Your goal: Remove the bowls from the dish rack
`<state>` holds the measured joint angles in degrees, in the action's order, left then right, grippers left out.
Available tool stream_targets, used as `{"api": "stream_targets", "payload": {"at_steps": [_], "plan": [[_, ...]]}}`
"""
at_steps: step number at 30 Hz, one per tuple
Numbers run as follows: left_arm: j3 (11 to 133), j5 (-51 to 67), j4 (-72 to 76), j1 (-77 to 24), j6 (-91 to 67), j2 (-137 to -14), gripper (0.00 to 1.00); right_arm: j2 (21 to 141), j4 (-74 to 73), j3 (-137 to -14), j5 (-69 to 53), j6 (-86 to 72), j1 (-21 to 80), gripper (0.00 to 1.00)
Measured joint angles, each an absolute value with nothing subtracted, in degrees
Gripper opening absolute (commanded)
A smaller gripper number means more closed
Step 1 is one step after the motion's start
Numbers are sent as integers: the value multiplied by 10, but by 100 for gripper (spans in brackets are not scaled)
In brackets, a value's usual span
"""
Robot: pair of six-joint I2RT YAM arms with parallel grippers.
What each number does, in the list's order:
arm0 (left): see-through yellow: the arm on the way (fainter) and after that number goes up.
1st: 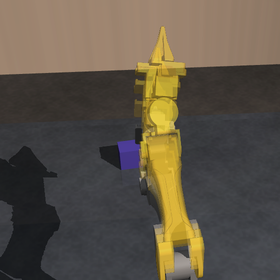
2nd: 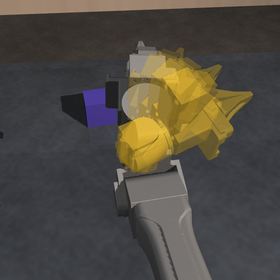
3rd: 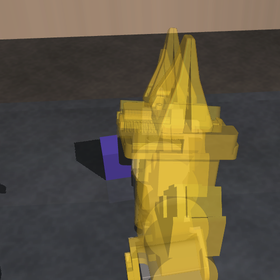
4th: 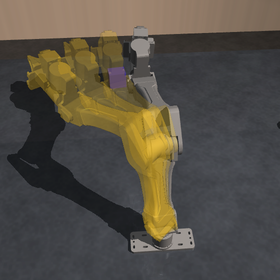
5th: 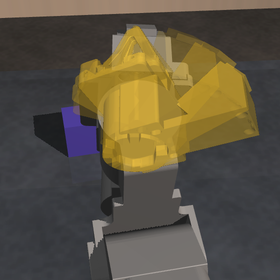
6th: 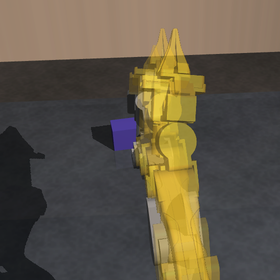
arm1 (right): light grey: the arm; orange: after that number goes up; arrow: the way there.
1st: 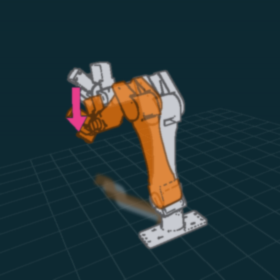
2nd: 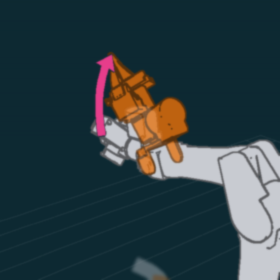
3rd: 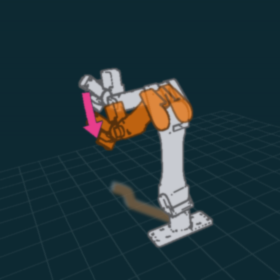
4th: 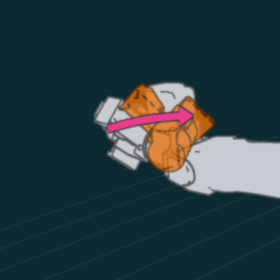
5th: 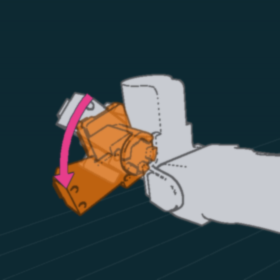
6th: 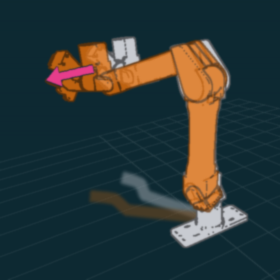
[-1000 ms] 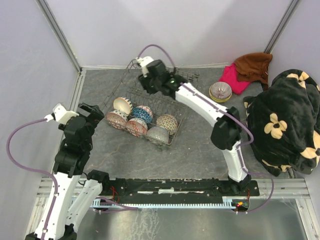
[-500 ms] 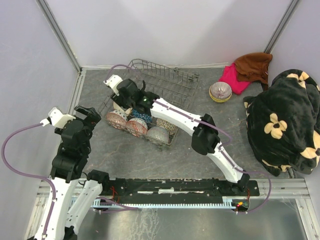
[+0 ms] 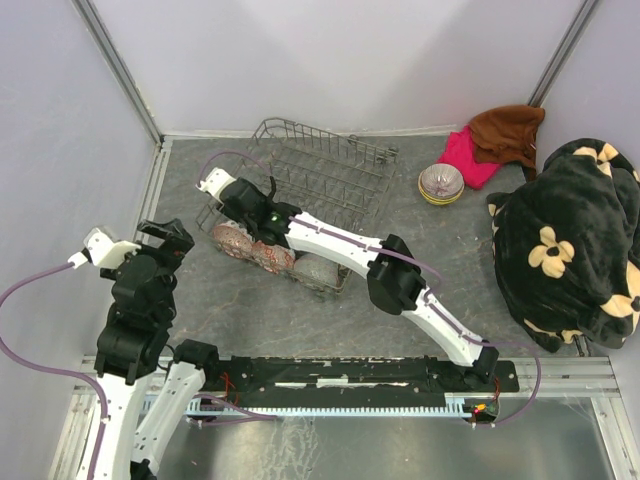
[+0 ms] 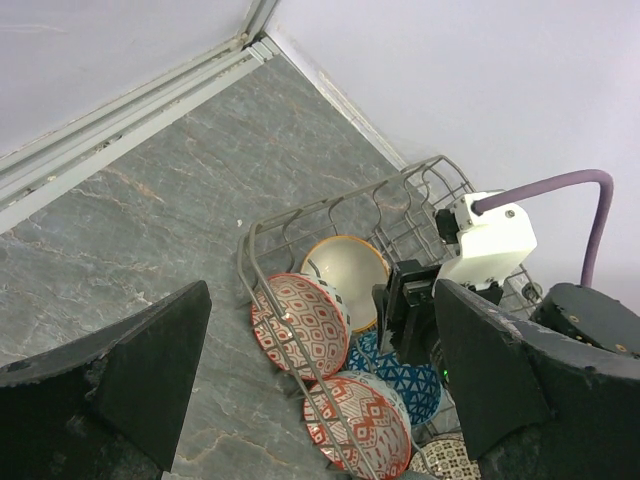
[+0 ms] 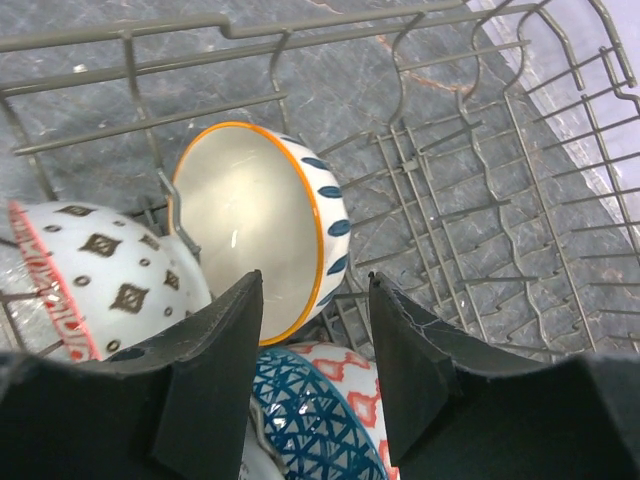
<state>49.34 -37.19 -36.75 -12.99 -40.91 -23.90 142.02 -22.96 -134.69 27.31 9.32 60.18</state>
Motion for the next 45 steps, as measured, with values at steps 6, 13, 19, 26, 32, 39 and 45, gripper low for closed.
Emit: {"api": "stream_targets", "payload": {"at_steps": [6,13,19,26,32,39,45], "plan": [[493,-373,-368,-130,-409,-236,99,1445,-210,-1360,307,104,601,53],[493,-374,-368,-130,-409,-234,99,1463,-201,-1371,324,105,601,50],[493,-374,-368,-130,-409,-234,99,1473,-195,-1377,338,105,601,47],[491,-375,-367,-130,-409,-234,99,1494,-188,-1382,351,105,601,38],[484,-375,-366,-130,-409,-232,99,1499,-178,-1383,365,108,601,24],[478,-375,-363,-130,-409,-232,99,1500,-169,-1383,385,119,600,10],[476,-375,-363,-130,-409,-232,99,1501,-163,-1383,400,129,601,1]]}}
